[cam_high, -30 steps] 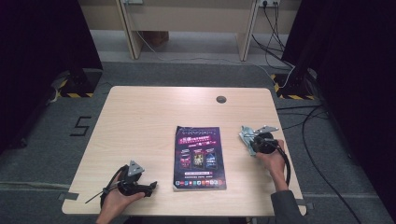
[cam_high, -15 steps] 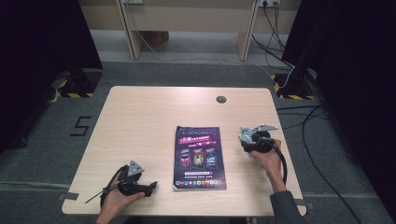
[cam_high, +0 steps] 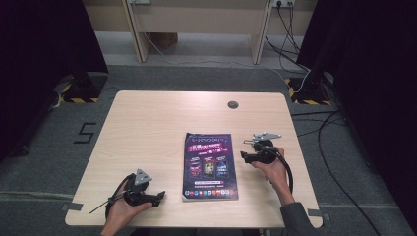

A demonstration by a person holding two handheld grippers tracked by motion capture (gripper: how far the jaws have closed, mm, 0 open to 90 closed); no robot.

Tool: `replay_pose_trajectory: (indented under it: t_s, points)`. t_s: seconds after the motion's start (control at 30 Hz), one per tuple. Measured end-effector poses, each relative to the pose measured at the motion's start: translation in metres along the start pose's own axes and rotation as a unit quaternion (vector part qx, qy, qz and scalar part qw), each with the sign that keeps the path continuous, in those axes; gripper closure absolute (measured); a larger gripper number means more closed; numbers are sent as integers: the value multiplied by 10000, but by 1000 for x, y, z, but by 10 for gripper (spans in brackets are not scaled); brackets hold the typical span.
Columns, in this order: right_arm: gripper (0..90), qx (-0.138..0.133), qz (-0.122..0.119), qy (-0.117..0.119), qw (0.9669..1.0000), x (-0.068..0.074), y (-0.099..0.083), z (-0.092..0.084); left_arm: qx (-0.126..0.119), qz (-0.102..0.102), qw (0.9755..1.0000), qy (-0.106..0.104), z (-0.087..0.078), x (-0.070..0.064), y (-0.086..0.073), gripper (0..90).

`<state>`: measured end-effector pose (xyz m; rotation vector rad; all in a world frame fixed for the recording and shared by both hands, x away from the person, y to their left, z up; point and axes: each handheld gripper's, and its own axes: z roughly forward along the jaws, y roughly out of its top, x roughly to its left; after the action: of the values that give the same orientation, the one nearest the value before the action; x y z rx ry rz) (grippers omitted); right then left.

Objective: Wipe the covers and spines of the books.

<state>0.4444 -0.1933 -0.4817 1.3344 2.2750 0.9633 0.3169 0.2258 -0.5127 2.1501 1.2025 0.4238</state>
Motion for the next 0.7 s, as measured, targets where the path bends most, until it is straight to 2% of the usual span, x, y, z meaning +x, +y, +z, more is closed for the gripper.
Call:
replay_pose_trajectory:
  t_s: [0.17,0.33,0.47,0.67,0.7]
  points:
    - [335,-5,56,218,9997,7,1,3,-74,-48,9999,-49,0,-1,1,173]
    - [327,47,-19,352,9994,17,2,6,-160,-49,9998,-108,0,-5,3,173]
    - [323,75,9,528,9986,24,2,10,-263,-103,9994,-185,1,-8,4,172]
    - [318,178,-58,664,9976,33,1,17,-376,-245,9982,-396,3,-12,7,173]
    - [318,186,-57,713,9973,35,0,18,-438,-275,9974,-497,4,-15,8,173]
